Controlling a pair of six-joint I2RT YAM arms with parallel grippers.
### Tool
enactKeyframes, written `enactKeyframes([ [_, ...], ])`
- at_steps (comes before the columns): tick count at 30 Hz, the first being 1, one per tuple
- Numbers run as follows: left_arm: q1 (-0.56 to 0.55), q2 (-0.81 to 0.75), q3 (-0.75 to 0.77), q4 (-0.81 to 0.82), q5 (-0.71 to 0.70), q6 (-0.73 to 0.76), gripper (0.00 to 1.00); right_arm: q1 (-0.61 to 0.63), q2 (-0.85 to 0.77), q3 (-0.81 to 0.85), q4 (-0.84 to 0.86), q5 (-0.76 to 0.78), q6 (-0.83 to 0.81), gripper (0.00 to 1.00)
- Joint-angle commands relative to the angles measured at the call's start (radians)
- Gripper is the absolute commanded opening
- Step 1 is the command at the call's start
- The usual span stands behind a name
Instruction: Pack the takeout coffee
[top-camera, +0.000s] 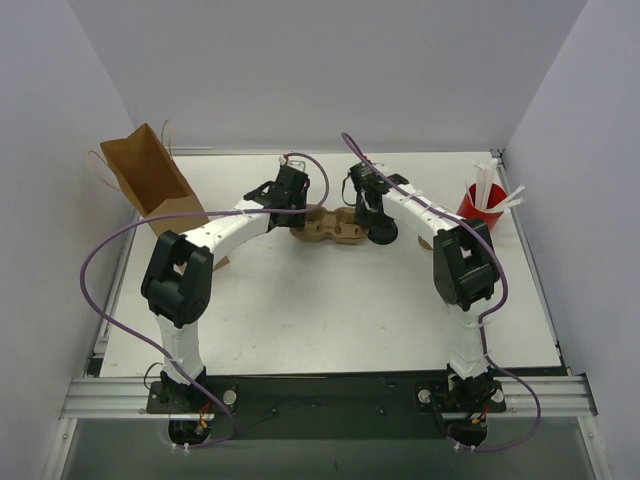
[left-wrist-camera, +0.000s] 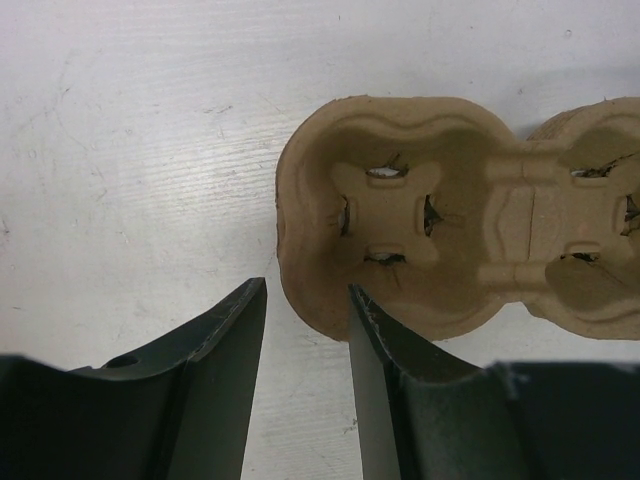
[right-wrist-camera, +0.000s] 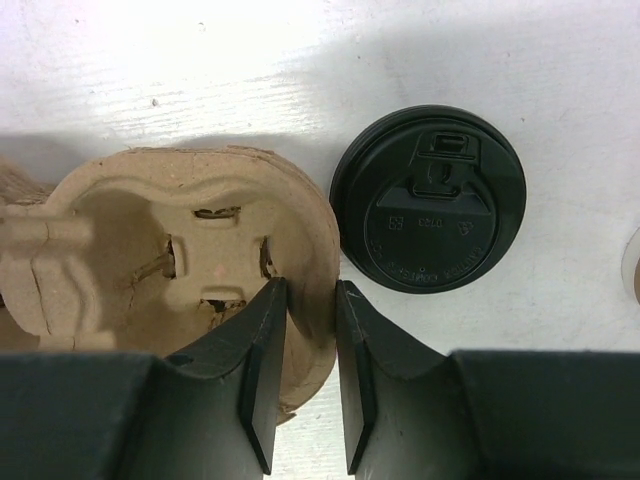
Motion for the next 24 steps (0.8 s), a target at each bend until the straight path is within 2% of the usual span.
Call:
enactKeyframes([
  [1, 0.01, 0.009, 0.041, 0.016, 0.006, 0.009, 0.48, -0.009, -0.004, 0.032, -0.021, 0.011, -0.003, 0.18],
  [4, 0.01, 0.009, 0.041, 0.016, 0.003, 0.01, 0.48, -0.01, -0.013, 0.031, -0.021, 0.013, -0.001, 0.1],
  [8, 0.01, 0.006, 0.043, 0.018, 0.004, 0.012, 0.48, -0.01, -0.024, 0.035, -0.021, 0.014, -0.009, 0.07],
  [24, 0.008, 0.007, 0.041, 0.019, 0.012, 0.013, 0.48, 0.003, -0.055, 0.074, -0.053, 0.01, -0.05, 0.09],
])
